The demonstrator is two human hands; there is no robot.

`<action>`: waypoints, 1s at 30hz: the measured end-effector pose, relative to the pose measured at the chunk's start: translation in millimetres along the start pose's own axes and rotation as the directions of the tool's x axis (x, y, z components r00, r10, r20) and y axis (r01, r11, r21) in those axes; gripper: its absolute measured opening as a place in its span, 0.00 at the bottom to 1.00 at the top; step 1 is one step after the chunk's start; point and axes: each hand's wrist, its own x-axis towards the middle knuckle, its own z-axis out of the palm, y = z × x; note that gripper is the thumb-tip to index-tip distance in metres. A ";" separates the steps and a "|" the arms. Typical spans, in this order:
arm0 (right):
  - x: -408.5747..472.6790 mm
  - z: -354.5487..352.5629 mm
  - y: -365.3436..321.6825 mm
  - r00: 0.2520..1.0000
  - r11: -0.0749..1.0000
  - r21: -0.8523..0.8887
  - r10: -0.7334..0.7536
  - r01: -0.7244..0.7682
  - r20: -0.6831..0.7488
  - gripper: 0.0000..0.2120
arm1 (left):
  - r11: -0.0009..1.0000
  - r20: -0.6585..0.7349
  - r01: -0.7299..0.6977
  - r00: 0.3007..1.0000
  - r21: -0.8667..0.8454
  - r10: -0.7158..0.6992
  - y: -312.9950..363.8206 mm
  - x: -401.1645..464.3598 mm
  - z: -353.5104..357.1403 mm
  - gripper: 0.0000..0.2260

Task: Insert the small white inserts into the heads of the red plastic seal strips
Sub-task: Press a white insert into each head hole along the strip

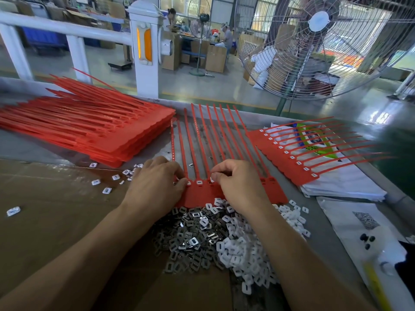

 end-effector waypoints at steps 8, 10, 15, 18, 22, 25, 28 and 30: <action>1.8 1.0 2.5 0.999 1.000 -0.014 0.010 -0.010 0.037 0.04 | 1.000 -0.004 -0.005 1.000 0.011 0.005 -0.5 0.2 0.4 0.09; 2.4 0.3 3.5 0.999 1.000 -0.005 0.015 -0.014 0.042 0.04 | 1.000 -0.005 -0.006 1.000 0.010 0.006 -0.7 0.2 0.3 0.09; 3.7 2.7 3.9 0.999 0.999 -0.033 0.002 -0.001 0.032 0.05 | 1.000 -0.017 -0.010 1.000 0.004 0.010 -0.4 0.7 1.3 0.08; 3.7 4.6 3.2 1.000 0.998 -0.061 -0.008 0.009 0.018 0.05 | 1.000 -0.014 -0.009 1.000 0.001 0.009 -0.5 0.2 1.1 0.08; 1.5 3.0 3.0 0.999 0.992 -0.119 -0.045 0.047 0.019 0.07 | 1.000 -0.014 -0.010 1.000 0.002 0.010 -0.5 -0.3 0.5 0.08; -0.9 1.3 3.4 0.997 0.986 -0.148 -0.071 0.074 0.030 0.07 | 1.000 -0.008 -0.009 1.000 0.000 0.009 -0.7 -0.6 0.2 0.09; -2.5 0.7 3.0 0.996 0.982 -0.163 -0.084 0.090 0.040 0.07 | 1.000 -0.007 -0.010 1.000 -0.002 0.010 -1.3 -1.1 0.0 0.09; -3.4 2.0 1.7 0.995 0.980 -0.176 -0.091 0.095 0.031 0.07 | 1.000 -0.006 -0.010 1.000 -0.001 0.010 -1.2 -0.9 0.2 0.09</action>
